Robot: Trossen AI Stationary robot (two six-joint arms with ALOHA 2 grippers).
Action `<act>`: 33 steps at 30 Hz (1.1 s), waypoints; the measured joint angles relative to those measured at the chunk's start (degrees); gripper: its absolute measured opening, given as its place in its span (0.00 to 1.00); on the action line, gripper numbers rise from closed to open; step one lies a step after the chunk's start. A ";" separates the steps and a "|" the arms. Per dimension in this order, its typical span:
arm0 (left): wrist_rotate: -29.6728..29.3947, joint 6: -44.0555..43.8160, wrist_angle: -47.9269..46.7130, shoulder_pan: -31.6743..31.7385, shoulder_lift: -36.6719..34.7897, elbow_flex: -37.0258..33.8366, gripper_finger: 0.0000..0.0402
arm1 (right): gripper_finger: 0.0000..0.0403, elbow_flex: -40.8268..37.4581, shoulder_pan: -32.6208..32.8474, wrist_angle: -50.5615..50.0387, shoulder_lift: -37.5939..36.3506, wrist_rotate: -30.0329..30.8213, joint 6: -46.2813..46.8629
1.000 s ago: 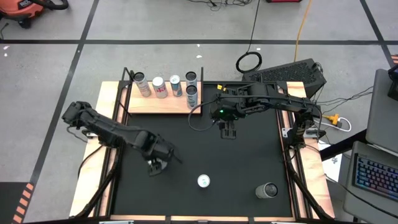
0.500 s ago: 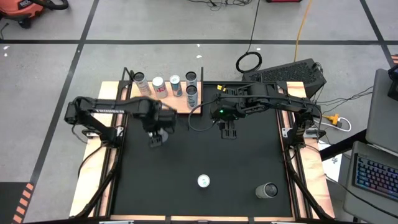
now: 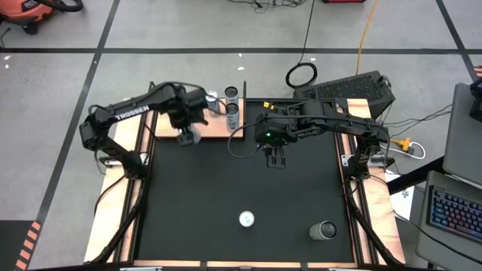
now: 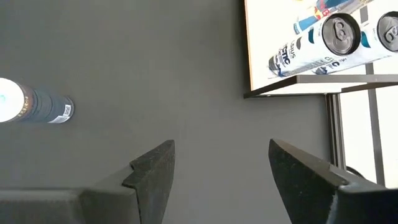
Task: Place canned beverage on shelf
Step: Align the red and silver soda can with the other red and silver soda can on the shelf
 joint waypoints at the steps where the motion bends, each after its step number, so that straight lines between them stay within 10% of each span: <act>1: -0.26 0.93 0.03 1.43 0.27 0.29 0.73 | 0.60 0.00 0.00 0.00 0.00 0.00 0.30; 33: -1.80 17.70 -0.96 14.03 15.23 7.10 0.73 | 0.60 -0.01 0.01 1.01 0.00 0.00 5.42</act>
